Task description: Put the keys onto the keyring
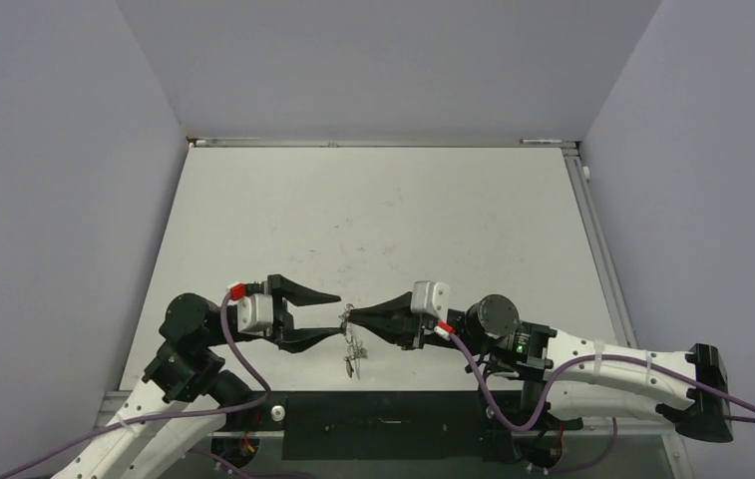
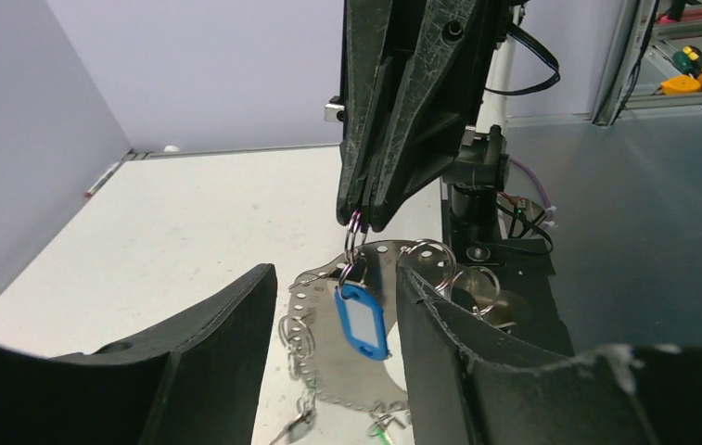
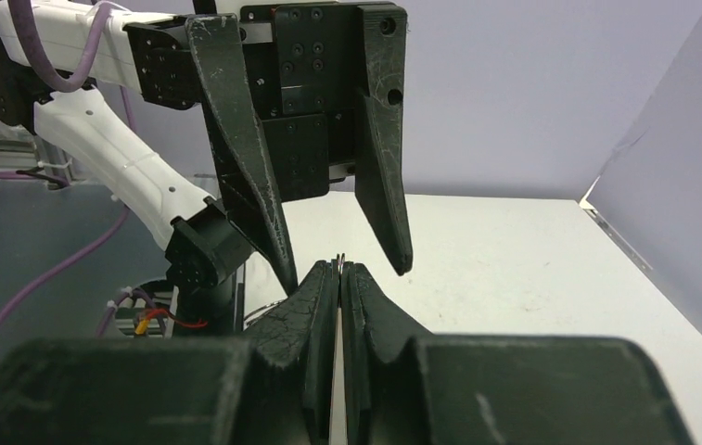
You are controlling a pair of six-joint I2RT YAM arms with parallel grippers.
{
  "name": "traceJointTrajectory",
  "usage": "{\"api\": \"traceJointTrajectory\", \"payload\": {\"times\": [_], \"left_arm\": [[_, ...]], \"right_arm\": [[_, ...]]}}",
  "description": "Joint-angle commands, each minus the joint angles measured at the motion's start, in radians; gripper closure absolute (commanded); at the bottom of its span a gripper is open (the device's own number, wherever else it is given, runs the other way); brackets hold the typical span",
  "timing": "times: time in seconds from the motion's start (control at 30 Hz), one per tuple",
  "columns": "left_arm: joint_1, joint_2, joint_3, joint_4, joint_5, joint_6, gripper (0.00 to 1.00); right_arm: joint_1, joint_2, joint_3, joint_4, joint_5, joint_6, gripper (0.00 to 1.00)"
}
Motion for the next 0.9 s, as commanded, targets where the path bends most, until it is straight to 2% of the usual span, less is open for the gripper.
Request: {"api": "traceJointTrajectory", "payload": {"times": [0.0,0.47,0.87], "left_arm": [[0.005,-0.032,0.019,-0.011,-0.079,0.039,0.52],[0.022,-0.106,-0.008,0.02,-0.153,0.04,0.43],[0.029,-0.118,-0.01,0.029,-0.144,0.041,0.42]], "right_arm": [[0.006,-0.014,0.021,0.115,0.012,0.017,0.95],[0.003,-0.075,-0.032,0.151,0.061,0.012,0.95],[0.001,-0.066,-0.023,0.154,0.052,0.01,0.95]]}}
